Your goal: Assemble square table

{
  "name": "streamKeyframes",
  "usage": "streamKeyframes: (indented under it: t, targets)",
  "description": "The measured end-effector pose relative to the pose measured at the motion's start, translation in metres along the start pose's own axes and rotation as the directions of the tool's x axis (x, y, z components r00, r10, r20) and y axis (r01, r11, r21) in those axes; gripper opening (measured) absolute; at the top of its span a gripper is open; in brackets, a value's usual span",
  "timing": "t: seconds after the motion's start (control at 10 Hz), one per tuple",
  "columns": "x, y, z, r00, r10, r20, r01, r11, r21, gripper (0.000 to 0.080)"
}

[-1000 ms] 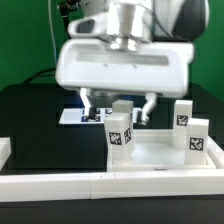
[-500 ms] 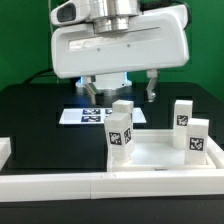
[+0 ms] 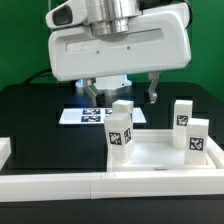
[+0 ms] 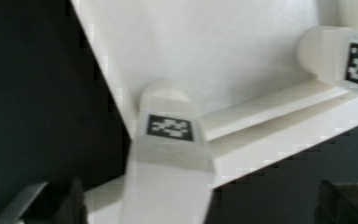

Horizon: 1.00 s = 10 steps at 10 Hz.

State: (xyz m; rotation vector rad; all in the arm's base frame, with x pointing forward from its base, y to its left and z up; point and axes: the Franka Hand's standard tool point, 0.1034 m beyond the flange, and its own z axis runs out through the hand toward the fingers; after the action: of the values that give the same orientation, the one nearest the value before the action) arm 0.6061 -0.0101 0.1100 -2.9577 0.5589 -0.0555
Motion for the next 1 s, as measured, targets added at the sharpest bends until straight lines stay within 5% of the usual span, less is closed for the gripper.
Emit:
streamKeyframes:
  t: [0.5,0.7,0.8,0.9,1.0]
  targets:
    - [-0.003,-0.001,0.038,0.999,0.036,-0.022,-0.037,0.998,-0.042,0.0649]
    - [0.000,0.002,0.036,0.998,0.051,-0.025,-0.052,0.998,-0.042,0.0416]
    - [-0.001,0.002,0.037,0.997,0.066,-0.024,-0.067,0.997,-0.041,0.0416]
    - [-0.001,0.001,0.037,0.986,0.167,-0.028,-0.168,0.985,-0.036,0.0284]
    - [-0.001,0.001,0.037,0.968,0.250,-0.031,-0.251,0.967,-0.034,0.0288]
